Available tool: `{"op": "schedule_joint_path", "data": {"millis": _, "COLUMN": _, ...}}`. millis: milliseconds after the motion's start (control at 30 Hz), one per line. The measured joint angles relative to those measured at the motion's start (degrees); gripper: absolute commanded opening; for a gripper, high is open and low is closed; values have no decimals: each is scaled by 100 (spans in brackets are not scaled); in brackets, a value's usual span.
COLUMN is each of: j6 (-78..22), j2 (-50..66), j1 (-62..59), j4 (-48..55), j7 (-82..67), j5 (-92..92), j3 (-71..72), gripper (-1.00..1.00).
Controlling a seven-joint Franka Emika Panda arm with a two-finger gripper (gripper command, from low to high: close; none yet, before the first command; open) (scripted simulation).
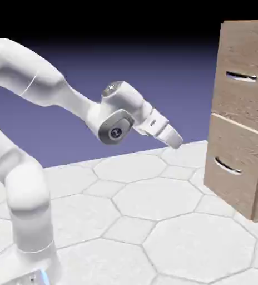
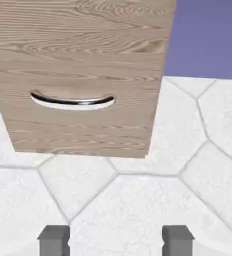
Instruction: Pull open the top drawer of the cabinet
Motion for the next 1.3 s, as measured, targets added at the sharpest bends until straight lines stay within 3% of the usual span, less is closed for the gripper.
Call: {"op": "schedule_joint_path", "data": {"millis": 1300, "j6": -2137, "j2": 5330, "j1": -2981, "j4": 3020, "j7": -9718, "j5": -7576, "j3": 5326, "gripper": 0}}
